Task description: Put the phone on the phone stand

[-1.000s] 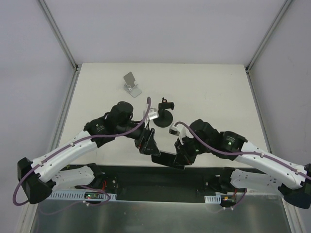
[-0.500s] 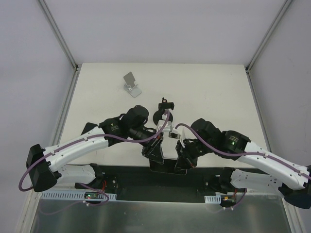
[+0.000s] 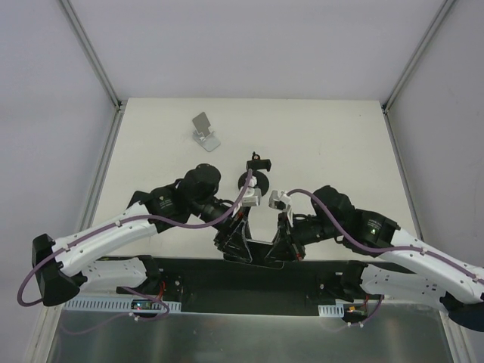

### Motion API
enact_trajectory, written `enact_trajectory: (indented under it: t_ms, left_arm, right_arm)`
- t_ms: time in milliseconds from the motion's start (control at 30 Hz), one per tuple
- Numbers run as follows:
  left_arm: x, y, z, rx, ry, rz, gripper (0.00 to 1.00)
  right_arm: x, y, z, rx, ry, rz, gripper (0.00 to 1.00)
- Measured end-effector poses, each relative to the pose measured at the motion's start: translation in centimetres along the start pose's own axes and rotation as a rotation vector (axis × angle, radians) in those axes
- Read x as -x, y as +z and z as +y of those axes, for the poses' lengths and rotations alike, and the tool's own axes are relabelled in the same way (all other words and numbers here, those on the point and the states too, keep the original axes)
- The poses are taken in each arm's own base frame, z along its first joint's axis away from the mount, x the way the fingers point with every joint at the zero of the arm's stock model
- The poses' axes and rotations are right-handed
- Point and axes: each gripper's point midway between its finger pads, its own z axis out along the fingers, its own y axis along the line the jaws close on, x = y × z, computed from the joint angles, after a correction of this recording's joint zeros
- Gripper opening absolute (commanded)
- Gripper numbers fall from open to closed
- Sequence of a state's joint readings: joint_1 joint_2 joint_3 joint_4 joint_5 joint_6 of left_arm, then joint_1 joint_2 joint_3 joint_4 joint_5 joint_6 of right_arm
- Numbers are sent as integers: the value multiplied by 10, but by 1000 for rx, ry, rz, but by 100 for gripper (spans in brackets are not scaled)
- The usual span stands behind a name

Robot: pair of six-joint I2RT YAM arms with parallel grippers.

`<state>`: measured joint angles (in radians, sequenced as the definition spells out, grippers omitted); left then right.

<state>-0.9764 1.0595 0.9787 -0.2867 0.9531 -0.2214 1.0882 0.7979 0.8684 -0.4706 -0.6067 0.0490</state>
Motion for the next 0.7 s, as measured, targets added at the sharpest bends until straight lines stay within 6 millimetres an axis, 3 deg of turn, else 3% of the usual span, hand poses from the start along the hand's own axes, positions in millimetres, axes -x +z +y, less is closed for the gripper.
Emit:
enact_trajectory:
  t_ms: [100, 267, 333, 433, 467, 633, 700]
  left_arm:
    - [-6, 4, -4, -59, -59, 40, 41]
    - [-12, 9, -6, -102, -111, 77, 6]
    - [-11, 8, -6, -99, -104, 75, 1]
    - [-10, 8, -1, -67, -73, 61, 0]
    - [-9, 8, 1, -51, -70, 57, 0]
    - [-2, 3, 15, 96, -50, 2, 0]
    - [7, -3, 19, 158, -33, -41, 0]
  right_arm:
    - [7, 2, 0, 2, -10, -18, 1]
    - [2, 2, 2, 4, -1, 13, 1]
    - [4, 1, 5, 10, 8, 25, 1]
    - [4, 1, 2, -11, 32, 32, 12]
    - [5, 1, 0, -23, 31, 28, 27]
    - [18, -1, -16, -124, 2, -44, 75]
    - [30, -3, -21, -159, -9, -109, 82]
